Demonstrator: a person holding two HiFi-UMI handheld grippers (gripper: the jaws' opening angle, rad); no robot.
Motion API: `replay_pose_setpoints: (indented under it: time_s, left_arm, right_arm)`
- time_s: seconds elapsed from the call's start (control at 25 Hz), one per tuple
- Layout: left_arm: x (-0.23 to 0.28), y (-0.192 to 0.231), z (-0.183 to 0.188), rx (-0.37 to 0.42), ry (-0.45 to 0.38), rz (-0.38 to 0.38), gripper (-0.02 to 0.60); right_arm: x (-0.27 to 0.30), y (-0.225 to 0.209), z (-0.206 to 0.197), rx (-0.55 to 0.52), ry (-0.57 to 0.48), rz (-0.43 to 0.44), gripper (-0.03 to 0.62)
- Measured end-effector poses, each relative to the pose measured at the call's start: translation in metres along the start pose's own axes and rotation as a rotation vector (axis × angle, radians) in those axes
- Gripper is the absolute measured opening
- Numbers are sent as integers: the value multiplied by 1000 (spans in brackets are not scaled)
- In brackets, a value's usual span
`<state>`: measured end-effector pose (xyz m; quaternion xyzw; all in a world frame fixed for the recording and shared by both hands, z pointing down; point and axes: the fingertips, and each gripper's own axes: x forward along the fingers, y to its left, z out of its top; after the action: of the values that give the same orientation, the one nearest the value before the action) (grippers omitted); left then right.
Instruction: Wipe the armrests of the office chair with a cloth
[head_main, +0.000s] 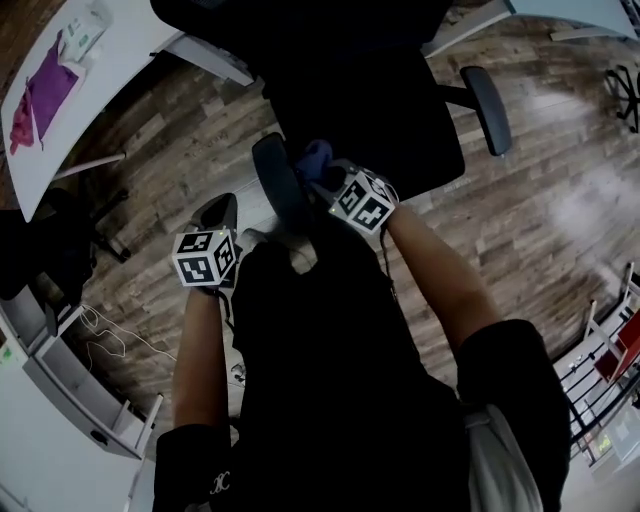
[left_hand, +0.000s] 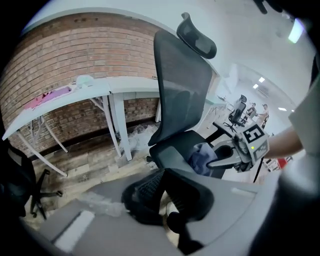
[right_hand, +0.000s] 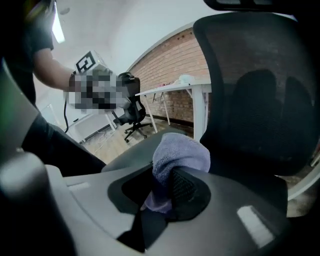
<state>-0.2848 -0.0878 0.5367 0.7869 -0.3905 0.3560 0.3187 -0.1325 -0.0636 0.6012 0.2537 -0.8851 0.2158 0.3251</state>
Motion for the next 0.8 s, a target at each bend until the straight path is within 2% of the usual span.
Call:
replay_pose_setpoints:
  time_s: [0.12,0.24,0.48,0.6,0.72,0.8]
  left_arm:
    - [-10,6,0,-19,-28,-8,6]
    - [-10,17,-8,-4,-27,-29,6]
    - [-14,48,-25,-11,-33,-85,6]
    - [-16,71,-34,2,-34,-110,6]
    - [-19,93,-40,58,-25,-147,6]
    - [-22,108,-42,80,-24,-175,6]
  right_arm:
    - [-22,18,18,29,-68,-43,81]
    - [-30,41,40,57,-124,-63,83]
    - [-14,96,94,209,-251,-132,83]
    - [7,120,117,290,-272,-168,83]
    - [32,141,137,318,-270,-203,83]
    - [49,147,141,356,-264,-262,83]
